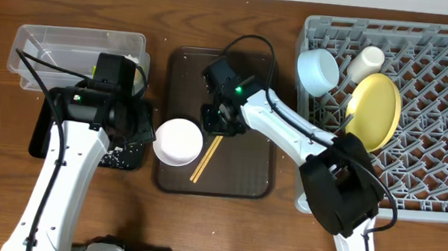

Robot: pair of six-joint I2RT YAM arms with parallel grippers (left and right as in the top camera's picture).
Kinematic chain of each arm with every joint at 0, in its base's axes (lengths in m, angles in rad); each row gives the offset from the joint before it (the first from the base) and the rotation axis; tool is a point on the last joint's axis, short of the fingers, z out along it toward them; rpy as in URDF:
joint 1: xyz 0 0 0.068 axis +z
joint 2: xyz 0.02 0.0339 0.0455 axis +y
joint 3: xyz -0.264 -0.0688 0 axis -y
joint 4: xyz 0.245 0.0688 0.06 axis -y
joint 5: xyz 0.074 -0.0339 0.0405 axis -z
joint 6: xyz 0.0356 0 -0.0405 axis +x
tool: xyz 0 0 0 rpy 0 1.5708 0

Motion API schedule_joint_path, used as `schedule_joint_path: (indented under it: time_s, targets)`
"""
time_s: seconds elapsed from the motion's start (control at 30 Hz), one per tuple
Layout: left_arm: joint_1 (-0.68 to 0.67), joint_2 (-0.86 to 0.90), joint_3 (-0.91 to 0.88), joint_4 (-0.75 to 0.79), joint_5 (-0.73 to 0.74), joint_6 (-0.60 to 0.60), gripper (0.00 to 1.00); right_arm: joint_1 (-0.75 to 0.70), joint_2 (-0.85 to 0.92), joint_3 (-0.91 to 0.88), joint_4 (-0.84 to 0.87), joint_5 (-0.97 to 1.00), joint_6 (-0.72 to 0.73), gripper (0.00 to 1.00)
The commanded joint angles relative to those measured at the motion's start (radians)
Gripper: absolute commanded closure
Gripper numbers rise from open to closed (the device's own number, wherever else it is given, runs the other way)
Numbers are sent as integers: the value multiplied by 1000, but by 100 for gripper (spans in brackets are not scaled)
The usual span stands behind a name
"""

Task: Sort waste into correct bins and load items into the dishwasher rack
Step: 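Reach the right gripper to the brown tray and grasp a chopstick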

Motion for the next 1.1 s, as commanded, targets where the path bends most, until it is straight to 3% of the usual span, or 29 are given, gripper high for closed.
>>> schedule_joint_path:
  time_s: [0.0,0.3,0.67,1.07]
  targets:
    - [3,1,10,-5,-12,-16,39,8,33,-5,-3,24,21,78]
    - [3,1,10,-6,-12,-16,38,24,70,-13,-27,60,12,80]
    - [3,1,10,-6,-12,-16,38,-29,60,-11,-187,121,-117,77]
    - [3,2,10,-5,-12,-16,38,-108,-126,-10,-245,121,-183,74]
